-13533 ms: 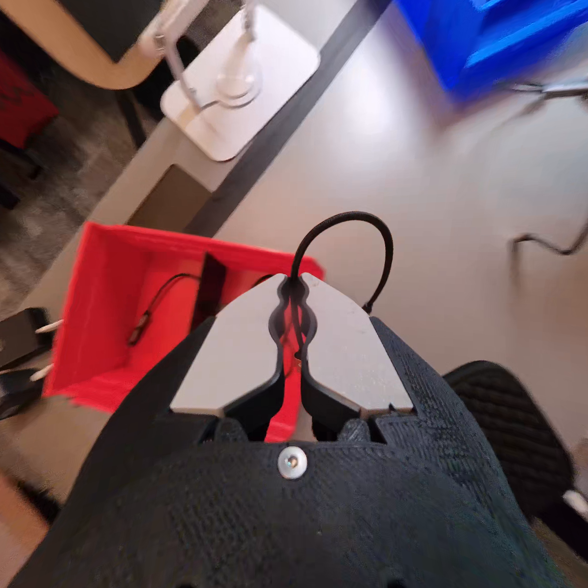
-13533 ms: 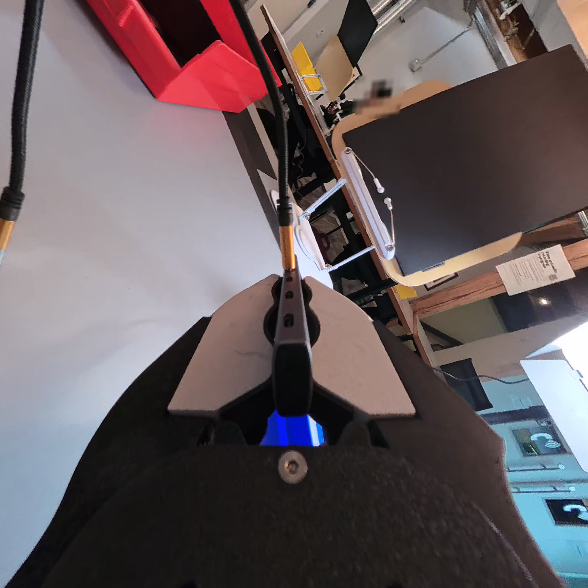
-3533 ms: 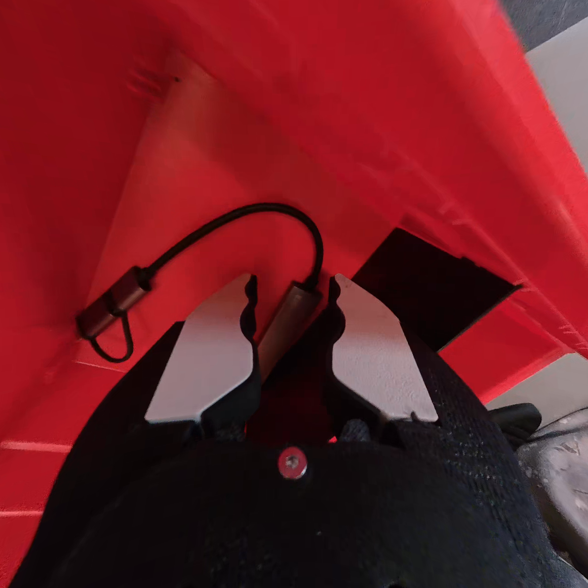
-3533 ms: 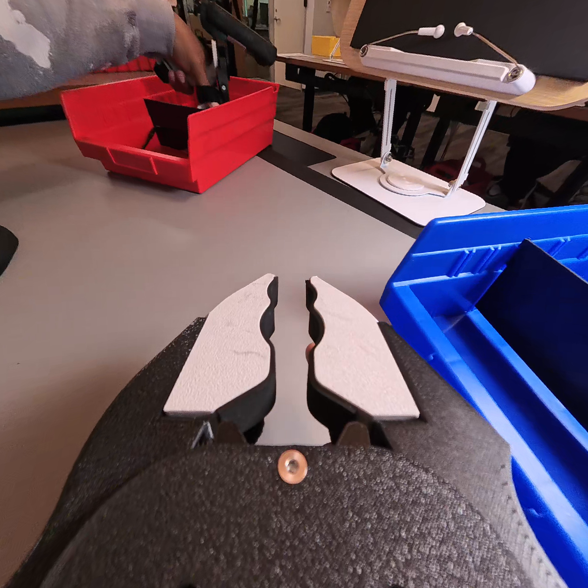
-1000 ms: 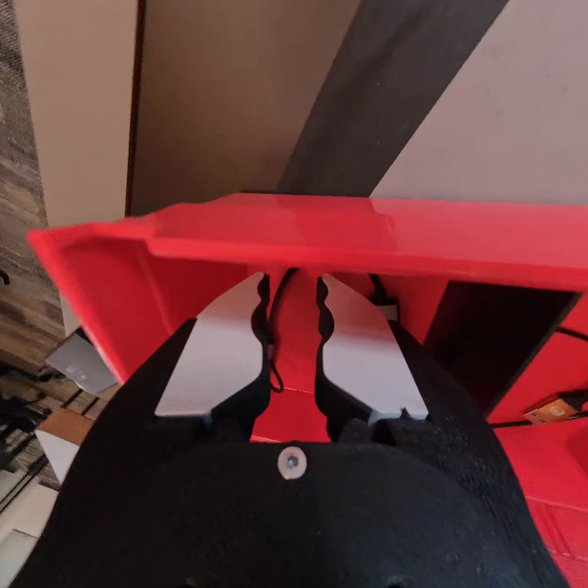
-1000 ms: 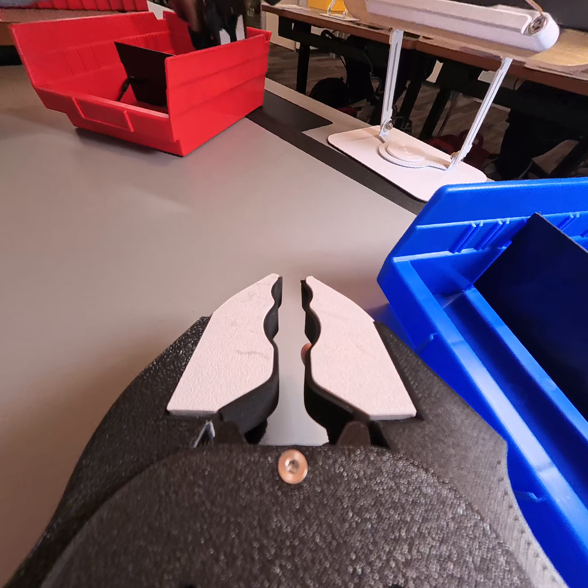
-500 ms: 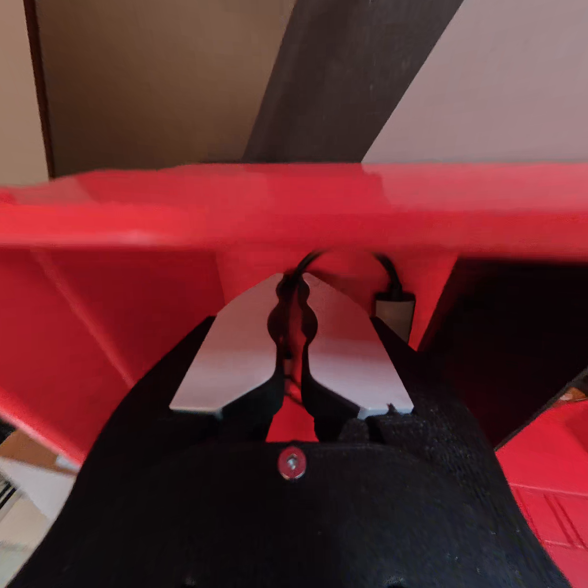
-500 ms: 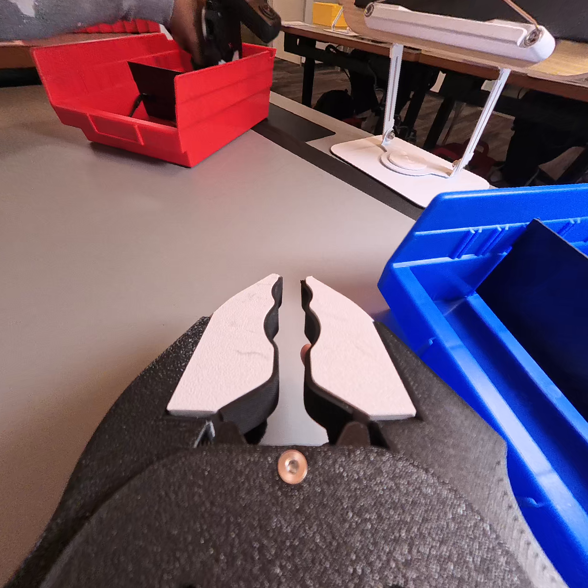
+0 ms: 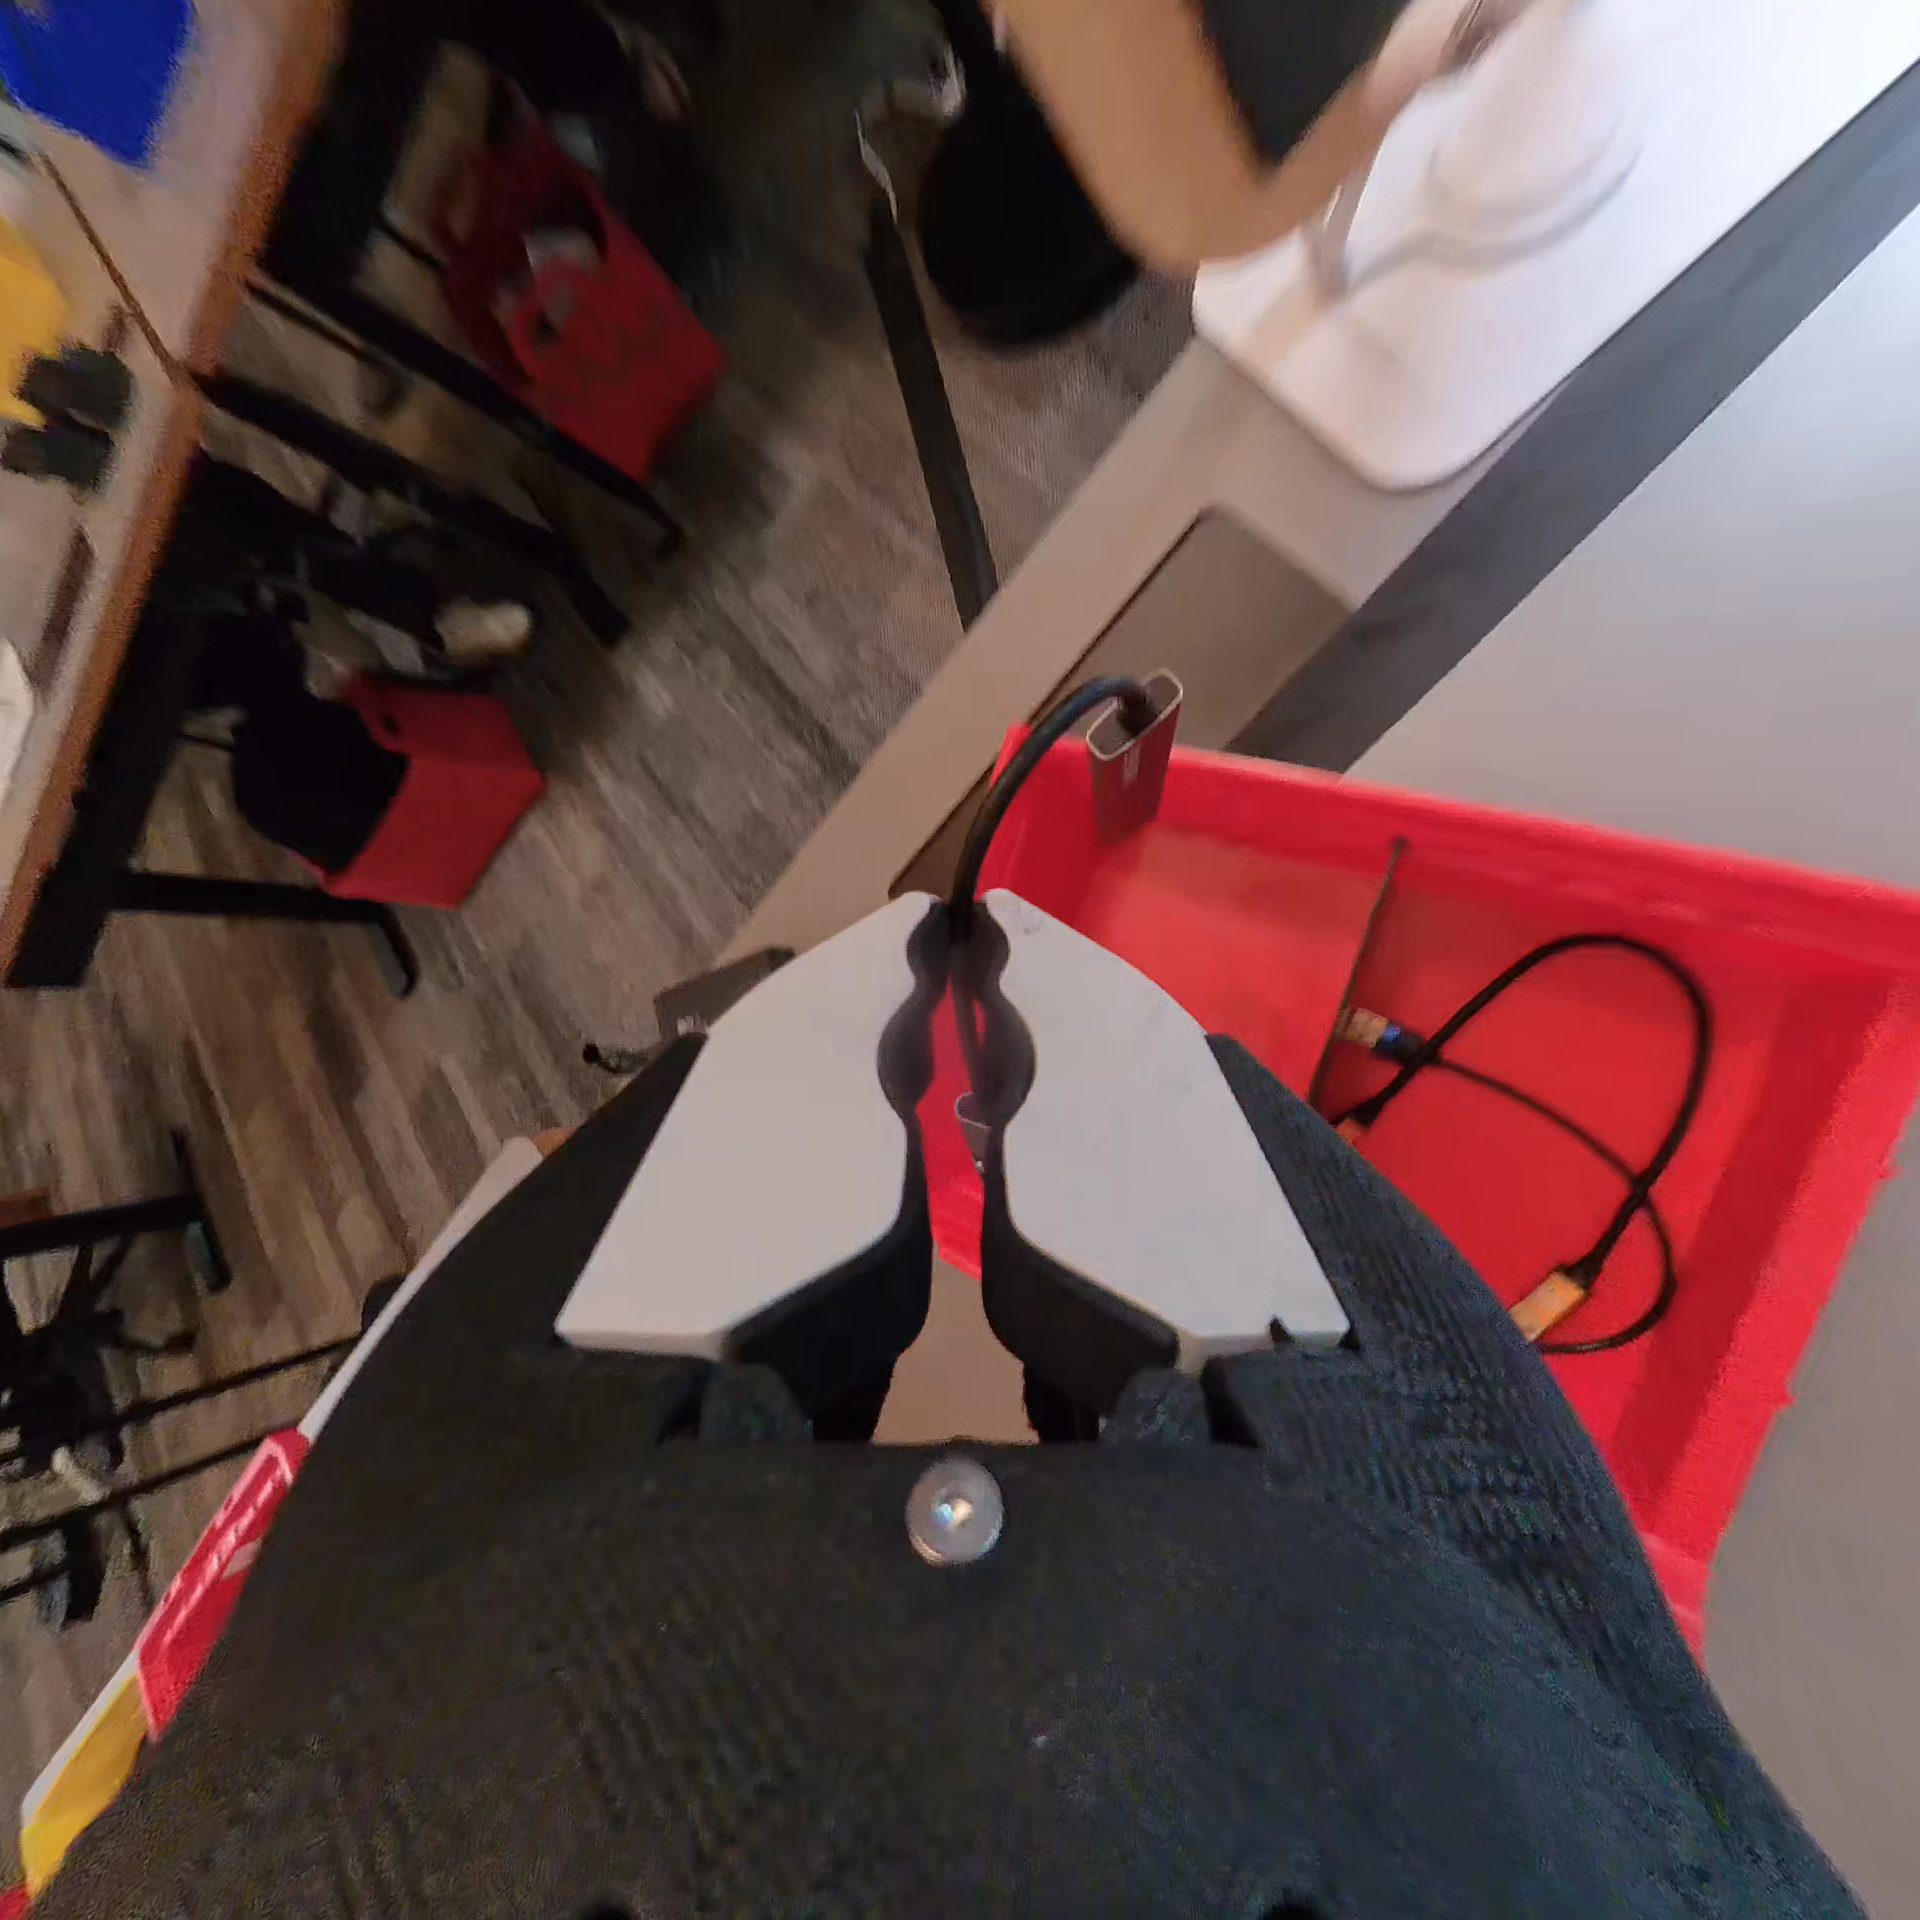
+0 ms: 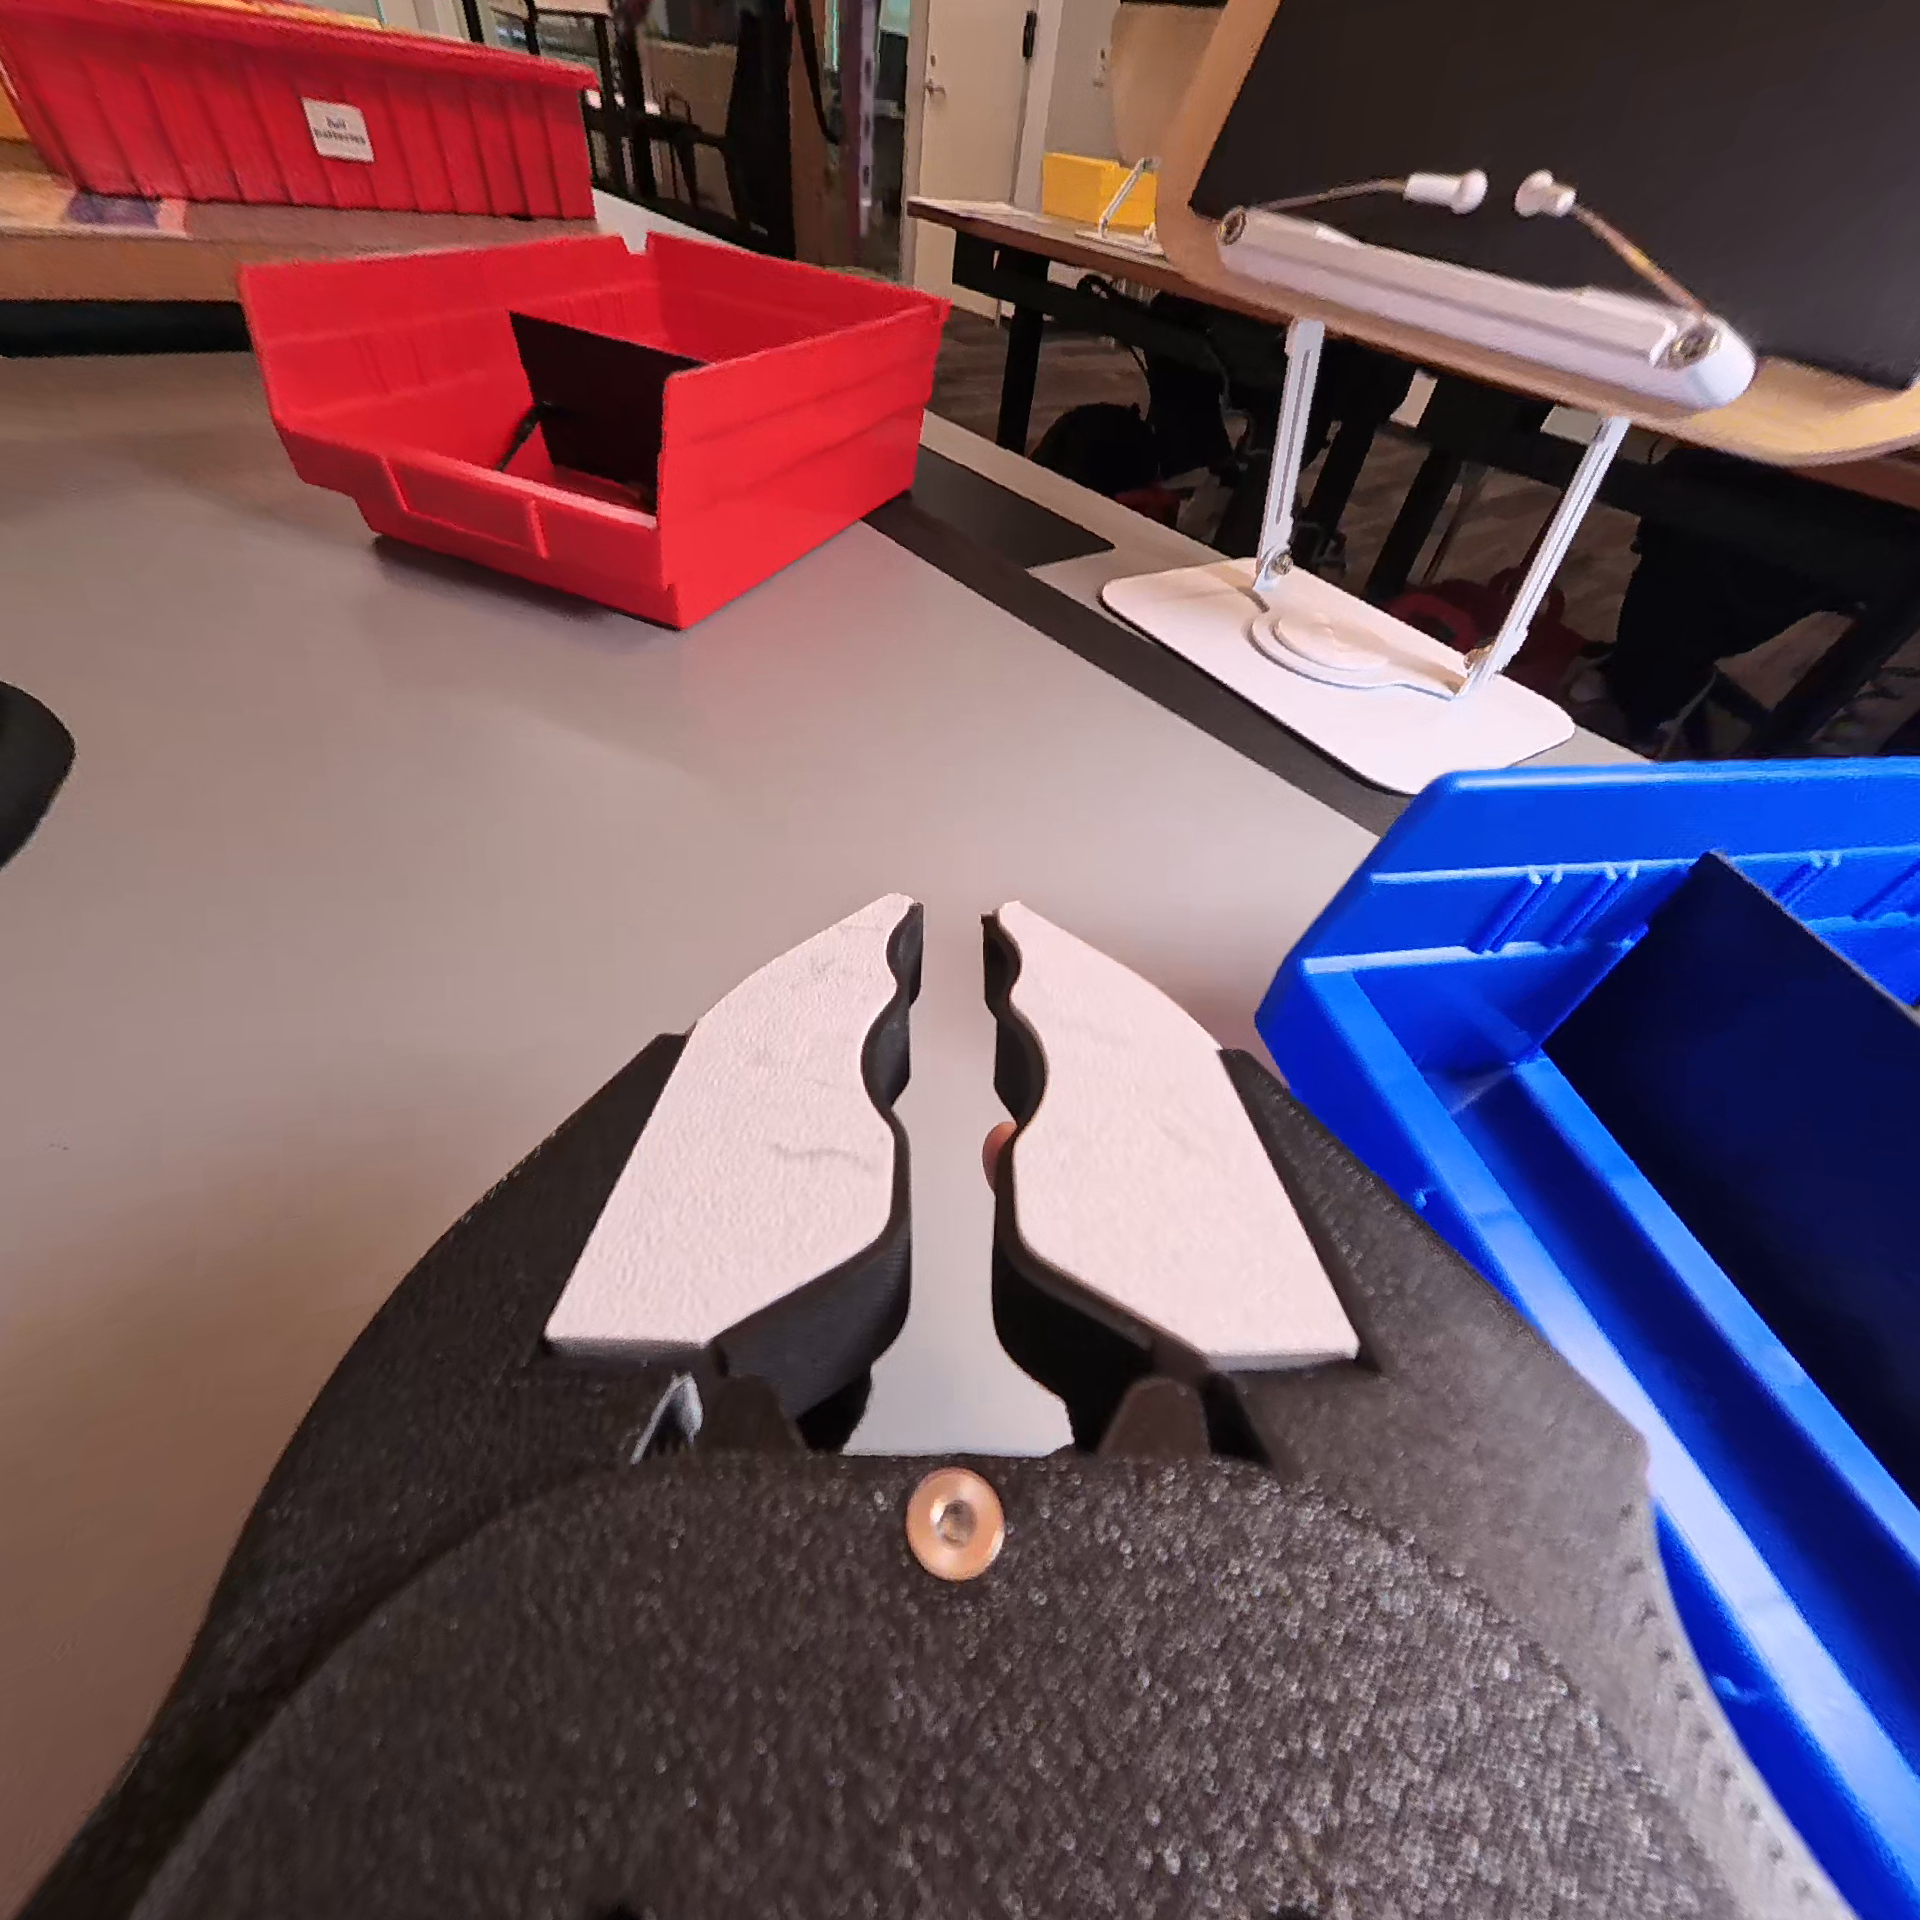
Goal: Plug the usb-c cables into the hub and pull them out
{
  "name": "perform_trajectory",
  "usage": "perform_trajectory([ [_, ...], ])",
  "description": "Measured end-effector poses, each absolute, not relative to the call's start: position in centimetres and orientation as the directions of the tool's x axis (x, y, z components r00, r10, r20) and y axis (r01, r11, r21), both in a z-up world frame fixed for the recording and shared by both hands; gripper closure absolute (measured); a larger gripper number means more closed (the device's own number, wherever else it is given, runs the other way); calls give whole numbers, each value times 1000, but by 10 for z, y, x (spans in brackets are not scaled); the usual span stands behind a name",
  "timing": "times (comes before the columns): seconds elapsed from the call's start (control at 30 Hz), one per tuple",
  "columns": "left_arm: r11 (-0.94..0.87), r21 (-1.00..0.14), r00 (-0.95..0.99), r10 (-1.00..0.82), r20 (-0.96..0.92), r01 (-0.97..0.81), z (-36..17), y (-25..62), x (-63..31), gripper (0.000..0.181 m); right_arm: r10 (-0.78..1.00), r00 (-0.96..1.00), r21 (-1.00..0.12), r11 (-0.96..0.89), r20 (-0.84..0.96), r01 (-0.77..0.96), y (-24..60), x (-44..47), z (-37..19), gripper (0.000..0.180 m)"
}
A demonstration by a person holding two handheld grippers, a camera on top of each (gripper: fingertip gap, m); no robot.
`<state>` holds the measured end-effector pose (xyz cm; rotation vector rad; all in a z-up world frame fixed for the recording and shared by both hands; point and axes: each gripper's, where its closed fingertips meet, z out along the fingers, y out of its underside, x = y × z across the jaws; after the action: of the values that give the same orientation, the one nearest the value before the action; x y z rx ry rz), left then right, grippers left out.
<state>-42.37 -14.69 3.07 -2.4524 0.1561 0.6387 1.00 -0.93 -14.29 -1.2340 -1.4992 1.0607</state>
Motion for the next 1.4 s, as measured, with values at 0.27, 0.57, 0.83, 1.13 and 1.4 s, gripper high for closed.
perform_trajectory([
  [0.27,-516,-761,917,-154,-369,-393,68,-126,-265,177,981,-115,-983,168,158,78,-31,9,-96,166],
  [0.57,-223,-949,854,-514,-79,-223,-10,-109,-73,177,857,-511,-997,-80,-56,-25,-106,16,-52,145],
  [0.83,-242,-966,695,-711,108,-97,-55,-98,-4,176,627,-757,-980,-64,-185,186,-160,30,-99,148],
  [1.13,-196,-980,826,-556,90,-25,-55,-91,-37,146,738,-646,-979,-186,-194,81,-134,18,-95,160],
  [1.4,-270,-962,755,-640,143,-47,-110,-99,16,145,872,-418,-928,-342,-256,-145,-75,11,-60,161],
])
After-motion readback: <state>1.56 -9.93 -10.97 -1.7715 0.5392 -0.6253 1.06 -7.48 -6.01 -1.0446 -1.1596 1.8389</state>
